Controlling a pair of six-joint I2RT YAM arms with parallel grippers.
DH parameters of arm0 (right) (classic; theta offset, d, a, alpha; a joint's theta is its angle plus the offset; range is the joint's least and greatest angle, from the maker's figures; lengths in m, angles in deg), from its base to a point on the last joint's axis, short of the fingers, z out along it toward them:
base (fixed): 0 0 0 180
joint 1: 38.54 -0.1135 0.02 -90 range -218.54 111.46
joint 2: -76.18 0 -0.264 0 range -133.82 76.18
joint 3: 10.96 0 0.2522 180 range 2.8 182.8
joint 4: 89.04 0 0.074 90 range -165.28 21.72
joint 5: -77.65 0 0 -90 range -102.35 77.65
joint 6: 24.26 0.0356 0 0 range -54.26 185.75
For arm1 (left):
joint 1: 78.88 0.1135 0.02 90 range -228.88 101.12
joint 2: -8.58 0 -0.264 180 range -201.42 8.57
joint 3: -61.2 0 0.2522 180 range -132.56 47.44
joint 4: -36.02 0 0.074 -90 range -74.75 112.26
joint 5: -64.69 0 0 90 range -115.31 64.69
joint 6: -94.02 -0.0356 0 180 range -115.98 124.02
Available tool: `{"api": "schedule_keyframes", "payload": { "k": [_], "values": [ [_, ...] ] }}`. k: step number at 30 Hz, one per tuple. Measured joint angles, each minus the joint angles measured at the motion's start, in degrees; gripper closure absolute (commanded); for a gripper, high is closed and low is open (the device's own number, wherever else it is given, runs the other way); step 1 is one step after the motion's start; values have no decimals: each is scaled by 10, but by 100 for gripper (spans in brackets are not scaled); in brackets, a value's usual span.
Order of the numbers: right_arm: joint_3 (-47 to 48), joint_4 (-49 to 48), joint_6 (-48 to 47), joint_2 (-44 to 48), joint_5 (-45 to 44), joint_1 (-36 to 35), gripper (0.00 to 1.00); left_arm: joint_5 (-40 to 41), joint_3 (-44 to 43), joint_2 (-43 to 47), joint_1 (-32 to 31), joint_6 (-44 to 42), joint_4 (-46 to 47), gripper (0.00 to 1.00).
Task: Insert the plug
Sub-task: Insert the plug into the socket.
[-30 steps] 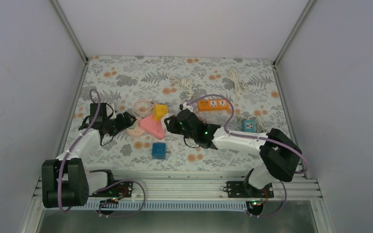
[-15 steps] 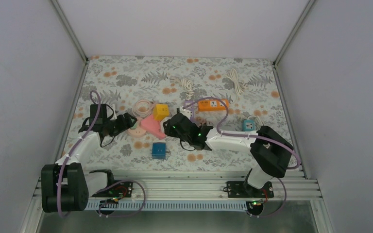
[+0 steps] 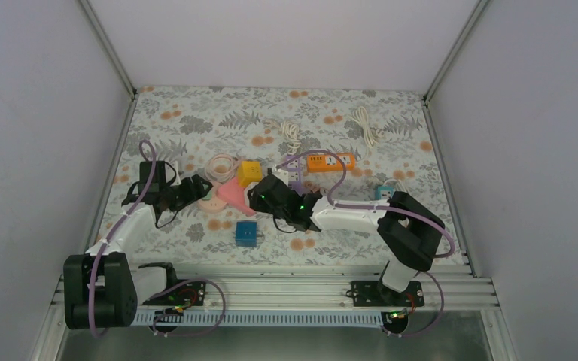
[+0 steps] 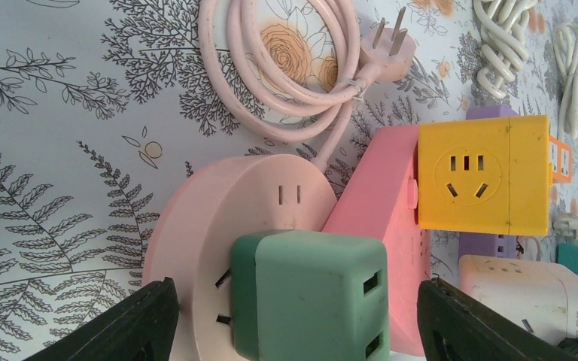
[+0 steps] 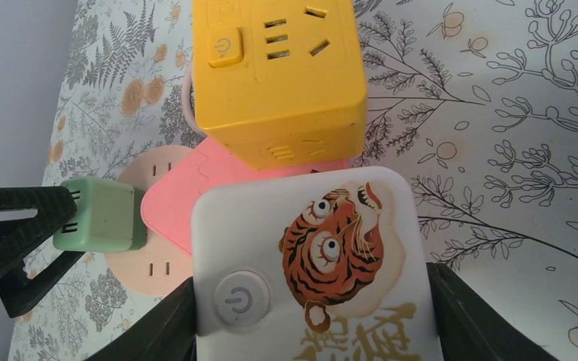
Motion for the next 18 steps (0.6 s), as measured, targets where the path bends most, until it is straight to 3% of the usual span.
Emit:
{"api": "schedule_keyframes", "payload": {
  "k": [18],
  "values": [
    [0,0,-7,0,3,-1,79,0,0,0,0,0,0,20]
  ]
}}
